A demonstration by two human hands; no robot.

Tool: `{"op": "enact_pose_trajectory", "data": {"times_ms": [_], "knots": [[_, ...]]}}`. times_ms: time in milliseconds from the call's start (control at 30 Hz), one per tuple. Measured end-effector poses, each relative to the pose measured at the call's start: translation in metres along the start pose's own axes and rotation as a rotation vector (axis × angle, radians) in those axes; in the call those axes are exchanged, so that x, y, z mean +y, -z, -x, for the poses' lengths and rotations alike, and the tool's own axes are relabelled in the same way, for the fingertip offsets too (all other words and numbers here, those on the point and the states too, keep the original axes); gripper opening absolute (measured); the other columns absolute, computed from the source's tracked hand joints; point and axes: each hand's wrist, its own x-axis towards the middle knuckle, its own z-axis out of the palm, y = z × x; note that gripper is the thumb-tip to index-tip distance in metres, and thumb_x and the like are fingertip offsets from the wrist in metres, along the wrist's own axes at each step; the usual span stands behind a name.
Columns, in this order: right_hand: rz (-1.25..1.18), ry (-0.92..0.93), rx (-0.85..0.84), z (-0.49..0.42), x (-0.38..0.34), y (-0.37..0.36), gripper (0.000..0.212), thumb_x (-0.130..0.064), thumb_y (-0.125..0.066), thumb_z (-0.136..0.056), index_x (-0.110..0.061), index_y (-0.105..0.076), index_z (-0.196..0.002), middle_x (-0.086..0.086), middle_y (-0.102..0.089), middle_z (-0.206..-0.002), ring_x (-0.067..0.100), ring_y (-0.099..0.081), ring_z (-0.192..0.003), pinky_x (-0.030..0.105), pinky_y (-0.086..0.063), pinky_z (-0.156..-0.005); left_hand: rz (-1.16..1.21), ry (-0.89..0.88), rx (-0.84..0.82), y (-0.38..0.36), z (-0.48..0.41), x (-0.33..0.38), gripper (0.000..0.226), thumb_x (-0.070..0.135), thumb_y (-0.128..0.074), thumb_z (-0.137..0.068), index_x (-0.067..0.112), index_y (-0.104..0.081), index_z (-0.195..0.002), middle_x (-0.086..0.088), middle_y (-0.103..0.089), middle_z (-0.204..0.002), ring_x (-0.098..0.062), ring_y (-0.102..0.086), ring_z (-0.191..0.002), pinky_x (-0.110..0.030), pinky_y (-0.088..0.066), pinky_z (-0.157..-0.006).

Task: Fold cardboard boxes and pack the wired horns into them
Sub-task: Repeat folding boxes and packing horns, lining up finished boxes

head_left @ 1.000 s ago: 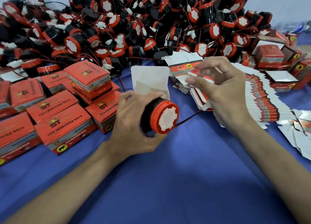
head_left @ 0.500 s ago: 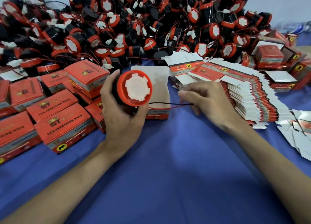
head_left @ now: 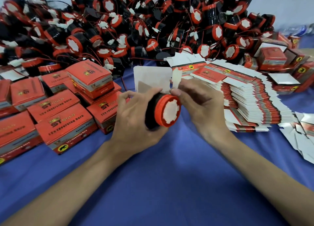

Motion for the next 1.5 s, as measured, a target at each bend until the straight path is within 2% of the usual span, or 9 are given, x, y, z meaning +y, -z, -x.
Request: {"op": "enact_pose_trajectory", "data": {"times_ms": [133,267,400,600,833,1000,1233,1367,1500], "knots": [[0.183,0.164,-0.007,0.006,-0.007,-0.001,0.022,-0.005,-0.058,-0.092,0.003,-0.065,-0.111,-0.005,-0.065,-0.101,0.000,-0.062,-0.091,0.013,-0.045,-0.081,0.004,0.135,0.025,0.003,-0.005,0.002,0.060,0.035,-0.063,-0.075,-0.006,-0.055,-0.117,0.005,-0.051,-0.110,-0.009,-0.045,-0.101,-0.046,-0.042,-0.086],[0.337,0.176,-0.196,0.015,-0.010,-0.007,0.056,-0.034,-0.054,-0.088,-0.006,-0.040,-0.135,-0.016,-0.043,-0.126,-0.003,-0.046,-0.114,0.012,-0.037,-0.099,-0.017,0.136,0.042,0.003,-0.006,0.004,0.060,0.037,-0.062,-0.076,0.000,-0.049,-0.121,0.012,-0.046,-0.110,-0.002,-0.040,-0.104,-0.041,-0.042,-0.087],[0.470,0.280,-0.245,0.021,-0.007,-0.011,0.083,-0.049,-0.068,-0.076,-0.012,-0.028,-0.139,-0.007,-0.045,-0.132,0.010,-0.048,-0.120,0.027,-0.041,-0.104,-0.066,0.086,-0.006,0.004,-0.002,0.000,0.060,0.038,-0.063,-0.081,-0.008,-0.053,-0.119,-0.006,-0.064,-0.106,-0.016,-0.052,-0.099,-0.040,-0.035,-0.091],[0.539,0.378,-0.234,0.017,-0.005,-0.011,0.061,-0.032,-0.071,-0.084,-0.004,-0.050,-0.133,0.014,-0.053,-0.132,0.021,-0.051,-0.122,0.030,-0.049,-0.097,-0.164,0.036,-0.009,0.002,-0.002,-0.001,0.040,0.010,-0.066,-0.072,-0.010,-0.062,-0.107,-0.019,-0.068,-0.093,-0.031,-0.063,-0.083,-0.046,-0.039,-0.087],[0.470,0.461,-0.231,0.004,-0.007,0.002,0.058,-0.020,-0.073,-0.083,-0.009,-0.047,-0.133,0.017,-0.055,-0.124,0.018,-0.051,-0.115,0.016,-0.041,-0.097,-0.108,0.132,0.011,0.006,-0.005,0.004,0.066,0.042,-0.054,-0.079,0.000,-0.045,-0.128,-0.030,-0.047,-0.117,-0.035,-0.038,-0.118,-0.053,-0.035,-0.096],[0.426,0.493,-0.259,-0.014,-0.007,0.006,0.050,-0.007,-0.075,-0.081,0.000,-0.050,-0.124,0.025,-0.055,-0.122,0.032,-0.053,-0.116,0.026,-0.043,-0.099,-0.008,0.271,-0.217,0.007,-0.005,0.001,0.065,0.051,-0.036,-0.096,0.003,-0.045,-0.138,-0.027,-0.030,-0.149,-0.038,-0.029,-0.141,-0.058,-0.032,-0.107],[0.321,0.450,-0.296,-0.034,0.001,0.003,0.045,-0.010,-0.069,-0.086,-0.012,-0.047,-0.125,0.012,-0.041,-0.131,0.024,-0.048,-0.118,0.036,-0.055,-0.070,-0.046,0.332,-0.347,0.008,-0.003,0.000,0.058,0.031,-0.039,-0.091,0.002,-0.041,-0.142,-0.024,-0.026,-0.153,-0.035,-0.026,-0.143,-0.050,-0.026,-0.115],[0.409,0.490,-0.337,-0.038,0.019,0.014,0.042,-0.011,-0.069,-0.087,-0.016,-0.045,-0.120,0.020,-0.040,-0.128,0.023,-0.044,-0.121,0.031,-0.049,-0.091,-0.050,0.324,-0.394,0.005,-0.004,0.001,0.056,0.014,-0.055,-0.083,-0.007,-0.046,-0.134,-0.027,-0.036,-0.143,-0.040,-0.033,-0.138,-0.052,-0.031,-0.111],[0.605,0.565,-0.470,-0.036,0.024,0.018,0.043,-0.007,-0.068,-0.087,-0.016,-0.046,-0.123,0.023,-0.046,-0.132,0.029,-0.047,-0.120,0.035,-0.045,-0.098,0.004,0.342,-0.334,0.003,-0.003,-0.001,0.046,0.008,-0.060,-0.080,-0.008,-0.048,-0.122,-0.030,-0.024,-0.150,-0.038,-0.028,-0.141,-0.041,-0.033,-0.112]]}}
